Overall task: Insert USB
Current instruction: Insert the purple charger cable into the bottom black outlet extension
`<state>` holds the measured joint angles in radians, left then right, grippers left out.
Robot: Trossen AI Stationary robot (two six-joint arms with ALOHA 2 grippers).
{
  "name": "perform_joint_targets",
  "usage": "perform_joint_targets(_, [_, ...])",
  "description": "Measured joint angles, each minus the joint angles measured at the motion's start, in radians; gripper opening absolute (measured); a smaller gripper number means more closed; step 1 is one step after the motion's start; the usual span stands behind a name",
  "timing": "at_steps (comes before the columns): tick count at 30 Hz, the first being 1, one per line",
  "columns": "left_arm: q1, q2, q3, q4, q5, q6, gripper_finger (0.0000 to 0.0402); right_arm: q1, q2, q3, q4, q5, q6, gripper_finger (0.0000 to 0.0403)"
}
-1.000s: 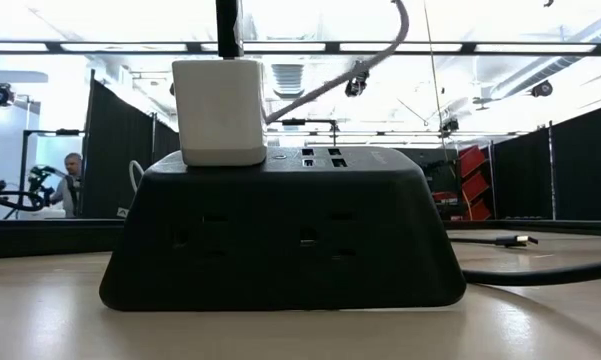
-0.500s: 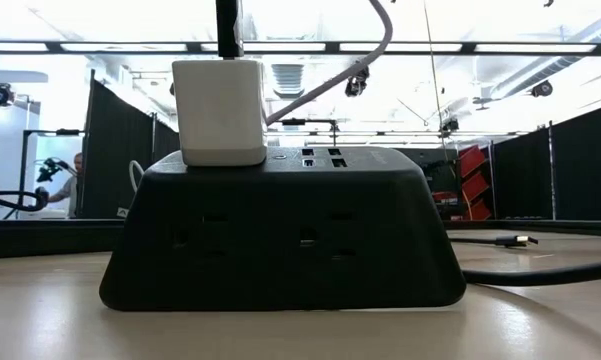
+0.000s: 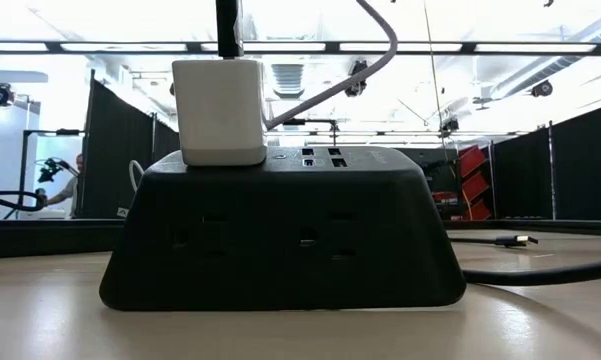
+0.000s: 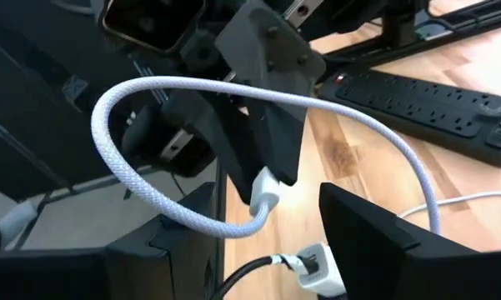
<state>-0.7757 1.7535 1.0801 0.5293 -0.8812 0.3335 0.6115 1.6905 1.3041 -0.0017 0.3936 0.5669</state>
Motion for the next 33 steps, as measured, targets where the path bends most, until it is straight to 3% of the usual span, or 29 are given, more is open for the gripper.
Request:
perform_joint_targets(5, [0.0,0.0,0.0,0.0,-0.002,0.016,0.0045,-0.003,0.008,0.0,0.031,0.052,0.002,0.0195])
perform_joint_targets(10, [0.0,0.0,0.0,0.0,-0.021,0.025,0.0045,-0.006,0.01,0.0,0.043,0.078,0.032,0.0166])
perform_joint_targets(20, [0.0,0.0,0.0,0.001,-0.057,0.026,0.0041,-0.012,0.01,0.0,0.039,0.079,0.065,0.0013])
perform_joint_targets(28, [-0.012,-0.007,0.0,-0.026,-0.058,0.008,0.0039,-0.014,0.011,0.0,0.038,0.077,0.057,0.0013])
perform_joint_targets(33, [-0.037,-0.036,0.0,-0.07,-0.066,0.012,0.0084,-0.01,0.003,-0.001,0.031,0.079,0.038,0.0013])
